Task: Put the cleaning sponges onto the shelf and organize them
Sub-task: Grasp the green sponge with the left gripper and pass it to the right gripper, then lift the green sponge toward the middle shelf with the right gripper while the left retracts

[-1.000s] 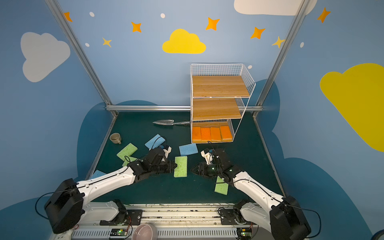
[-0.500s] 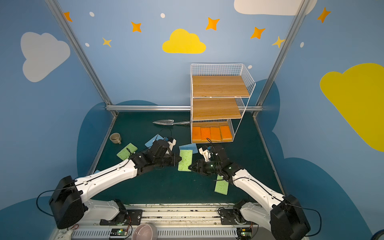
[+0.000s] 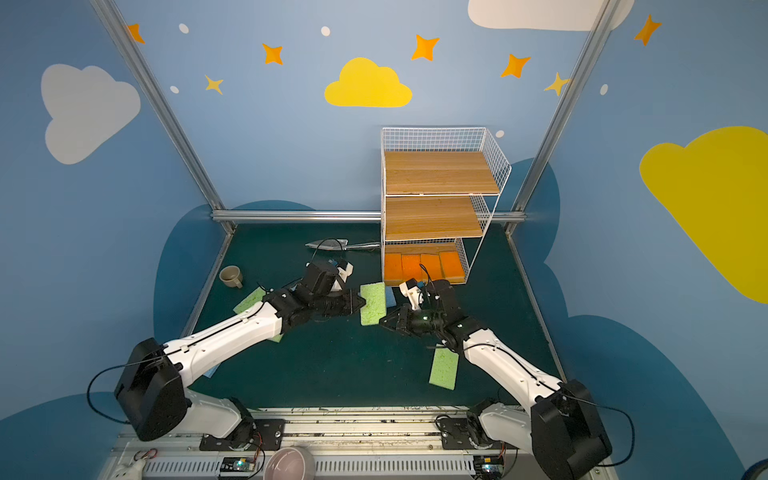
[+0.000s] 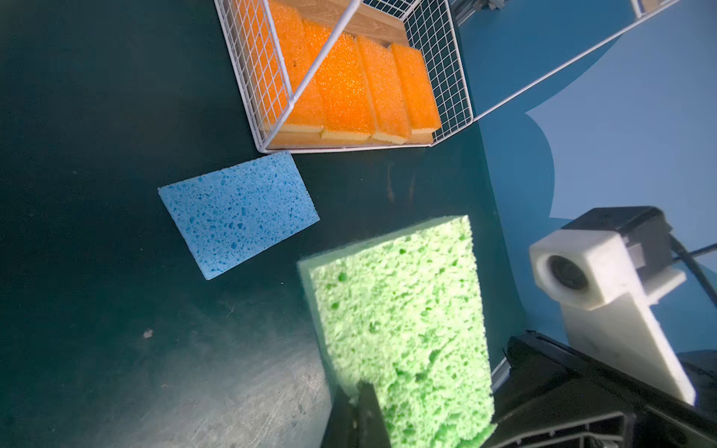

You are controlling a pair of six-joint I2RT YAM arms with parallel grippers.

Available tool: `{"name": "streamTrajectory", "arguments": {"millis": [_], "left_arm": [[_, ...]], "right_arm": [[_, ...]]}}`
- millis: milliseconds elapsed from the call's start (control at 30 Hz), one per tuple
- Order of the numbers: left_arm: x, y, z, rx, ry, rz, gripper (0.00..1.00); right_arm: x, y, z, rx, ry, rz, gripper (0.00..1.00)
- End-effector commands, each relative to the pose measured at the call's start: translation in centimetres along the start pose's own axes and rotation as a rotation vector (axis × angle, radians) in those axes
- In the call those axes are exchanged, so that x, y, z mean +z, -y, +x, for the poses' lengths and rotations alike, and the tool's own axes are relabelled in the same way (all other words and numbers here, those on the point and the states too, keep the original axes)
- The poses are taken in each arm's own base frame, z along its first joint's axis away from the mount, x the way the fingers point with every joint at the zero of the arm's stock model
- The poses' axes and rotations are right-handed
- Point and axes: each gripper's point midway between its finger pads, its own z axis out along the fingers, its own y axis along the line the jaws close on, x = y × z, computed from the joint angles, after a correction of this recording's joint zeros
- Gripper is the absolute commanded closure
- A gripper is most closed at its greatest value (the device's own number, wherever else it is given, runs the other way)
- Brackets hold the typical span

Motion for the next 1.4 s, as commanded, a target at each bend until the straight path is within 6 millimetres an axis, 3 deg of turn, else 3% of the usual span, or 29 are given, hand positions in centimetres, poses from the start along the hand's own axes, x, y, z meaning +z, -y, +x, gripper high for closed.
{"name": "streamTrajectory", "arguments": {"millis": [0, 33, 67, 100, 233, 400, 533, 567, 933, 1167, 1367], "left_arm": [[-0.4, 1.3, -0.5, 0.01, 0.003, 0.044, 0.72], [-0.6, 1.4, -0.6, 0.016, 0.006, 0.047, 0.55], [-0.8, 1.4, -0.7, 0.023, 0.012, 0.045, 0.3], [-1.1, 1.3, -0.7, 0.031, 0.019, 0.038, 0.19], [-3.0, 0.3, -0.8, 0.069, 0.062, -0.015, 0.02], [-5.2, -1.9, 0.5, 0.083, 0.102, -0.065, 0.0], [-5.8, -3.5, 1.7, 0.093, 0.121, -0.083, 0.01], [-5.9, -3.8, 2.0, 0.095, 0.121, -0.088, 0.0], [-6.0, -5.0, 3.2, 0.117, 0.115, -0.108, 0.01], [-5.8, -5.2, 3.1, 0.129, 0.109, -0.119, 0.01], [-5.7, -5.5, 3.0, 0.133, 0.106, -0.125, 0.0]], "right_arm": [[-0.9, -1.5, -1.2, -0.037, 0.041, -0.045, 1.0], [-1.2, -1.6, -1.2, -0.035, 0.043, -0.048, 1.0], [-1.6, -1.7, -1.4, -0.036, 0.055, -0.048, 1.0], [-2.1, -1.8, -1.5, -0.037, 0.062, -0.05, 1.0], [-4.3, -2.1, -1.9, -0.037, 0.108, -0.055, 1.0], [-7.2, -3.2, -3.5, -0.073, 0.245, -0.05, 1.0], [-9.4, -3.6, -5.7, -0.137, 0.388, -0.04, 1.0], [-10.0, -4.6, -6.5, -0.155, 0.394, -0.05, 1.0], [-11.3, -7.9, -12.9, -0.194, 0.367, -0.136, 1.0], [-12.0, -7.4, -16.9, -0.117, 0.342, -0.172, 0.99], [-11.1, -7.3, -19.0, -0.044, 0.189, -0.26, 0.98]]}}
